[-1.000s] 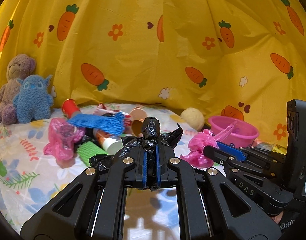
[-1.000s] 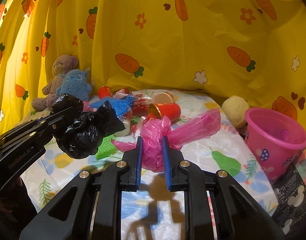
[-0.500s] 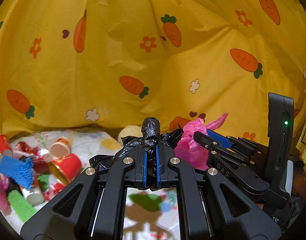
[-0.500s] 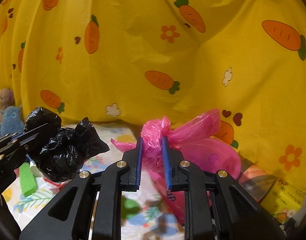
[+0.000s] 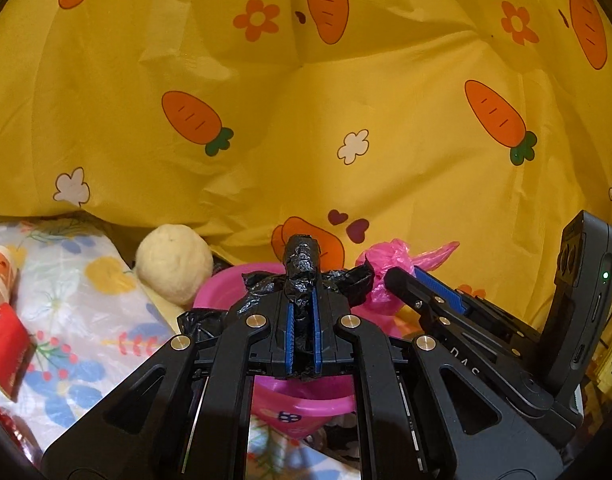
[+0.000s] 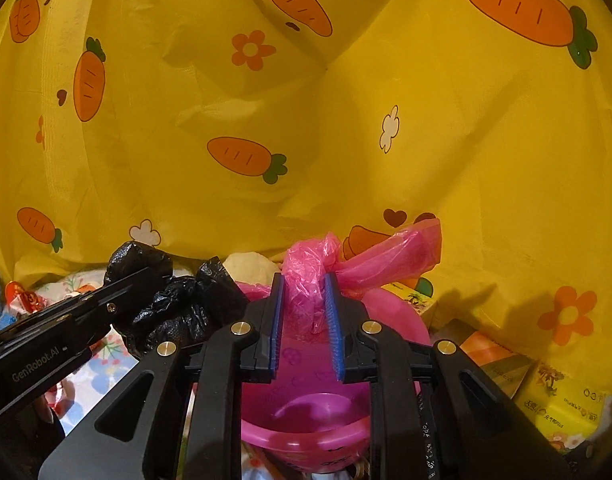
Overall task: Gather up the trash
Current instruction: 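Open both grippers over the pink bucket to drop the black and pink bags, then return both grippers to the trash pile and reach for the pink bag and wrapper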
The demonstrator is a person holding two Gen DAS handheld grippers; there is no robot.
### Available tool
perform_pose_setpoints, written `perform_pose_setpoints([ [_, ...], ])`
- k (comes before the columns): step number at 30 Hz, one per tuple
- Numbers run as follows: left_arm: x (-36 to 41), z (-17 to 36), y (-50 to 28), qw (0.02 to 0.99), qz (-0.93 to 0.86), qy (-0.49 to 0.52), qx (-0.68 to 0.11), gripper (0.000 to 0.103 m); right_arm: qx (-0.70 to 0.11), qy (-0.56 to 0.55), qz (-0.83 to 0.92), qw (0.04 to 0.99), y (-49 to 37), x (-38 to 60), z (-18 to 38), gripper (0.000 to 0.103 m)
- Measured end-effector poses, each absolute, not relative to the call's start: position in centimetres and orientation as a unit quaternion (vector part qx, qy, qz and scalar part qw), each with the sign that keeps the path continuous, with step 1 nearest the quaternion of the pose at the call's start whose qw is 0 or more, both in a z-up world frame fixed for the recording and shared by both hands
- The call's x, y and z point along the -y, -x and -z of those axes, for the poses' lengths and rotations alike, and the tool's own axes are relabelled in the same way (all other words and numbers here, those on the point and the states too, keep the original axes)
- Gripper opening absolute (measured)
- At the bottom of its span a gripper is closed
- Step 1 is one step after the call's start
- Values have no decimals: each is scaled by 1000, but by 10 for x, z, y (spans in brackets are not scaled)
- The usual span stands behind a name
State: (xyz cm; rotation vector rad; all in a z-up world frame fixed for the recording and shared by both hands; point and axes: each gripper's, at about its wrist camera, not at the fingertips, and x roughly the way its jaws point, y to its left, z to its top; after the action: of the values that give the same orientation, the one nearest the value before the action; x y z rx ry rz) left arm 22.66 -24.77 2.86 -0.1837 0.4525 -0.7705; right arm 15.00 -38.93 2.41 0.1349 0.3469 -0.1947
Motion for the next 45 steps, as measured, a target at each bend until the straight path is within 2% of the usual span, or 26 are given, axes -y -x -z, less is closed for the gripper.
perform_pose_setpoints([
  [17,270,-3,-264,878,381,103,-271,8,-208,-75,100,970,-175,405,-4,23],
  [18,271,-2,-265,876,383,102,-274,10,-208,-76,99,970,-175,406,-4,26],
  [19,271,0,-267,876,381,102,-279,19,-208,-78,99,970,-176,407,-4,33],
  [20,270,1,-269,874,380,105,-284,36,-207,-79,100,970,-176,408,-4,37],
  [21,268,2,-270,874,378,113,-285,47,-205,-79,103,970,-175,409,-4,45],
  [22,264,3,-270,876,371,122,-282,66,-203,-80,104,970,-175,410,-4,48],
  [23,260,2,-268,880,365,127,-276,73,-202,-82,105,970,-174,411,-4,49],
  [29,242,-5,-259,901,319,126,-264,88,-193,-87,114,971,-165,413,-8,62],
  [31,233,-9,-250,912,296,119,-256,91,-184,-85,118,972,-159,410,-11,74],
  [34,213,-16,-229,932,251,104,-238,95,-173,-77,122,974,-148,405,-15,86],
  [45,113,-29,-145,972,94,83,-200,97,-163,-87,76,980,-104,367,-21,88],
])
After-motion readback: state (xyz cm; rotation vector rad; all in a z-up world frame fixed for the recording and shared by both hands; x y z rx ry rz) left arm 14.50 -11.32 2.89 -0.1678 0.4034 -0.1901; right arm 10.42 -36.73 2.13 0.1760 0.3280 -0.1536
